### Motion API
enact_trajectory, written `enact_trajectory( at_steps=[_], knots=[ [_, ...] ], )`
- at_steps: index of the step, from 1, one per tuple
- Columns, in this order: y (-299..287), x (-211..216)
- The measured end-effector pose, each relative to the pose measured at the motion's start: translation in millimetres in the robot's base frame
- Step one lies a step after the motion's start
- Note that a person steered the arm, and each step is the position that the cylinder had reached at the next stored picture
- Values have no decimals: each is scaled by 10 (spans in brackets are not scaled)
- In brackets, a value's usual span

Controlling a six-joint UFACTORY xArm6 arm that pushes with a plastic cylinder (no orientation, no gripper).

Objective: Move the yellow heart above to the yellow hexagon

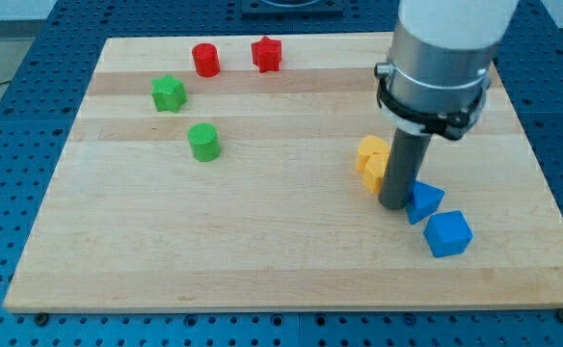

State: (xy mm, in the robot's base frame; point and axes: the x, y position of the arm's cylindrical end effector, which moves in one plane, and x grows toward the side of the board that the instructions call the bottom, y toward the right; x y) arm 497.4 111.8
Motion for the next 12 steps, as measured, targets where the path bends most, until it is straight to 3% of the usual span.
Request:
enact_trajectory(
  at_steps=[3,4,5,9,11,12],
  knots=[
    [80,-614],
    [568,-807],
    [349,-1057],
    [-72,-549],
    [-879,-853],
    [-927,-835]
  ],
)
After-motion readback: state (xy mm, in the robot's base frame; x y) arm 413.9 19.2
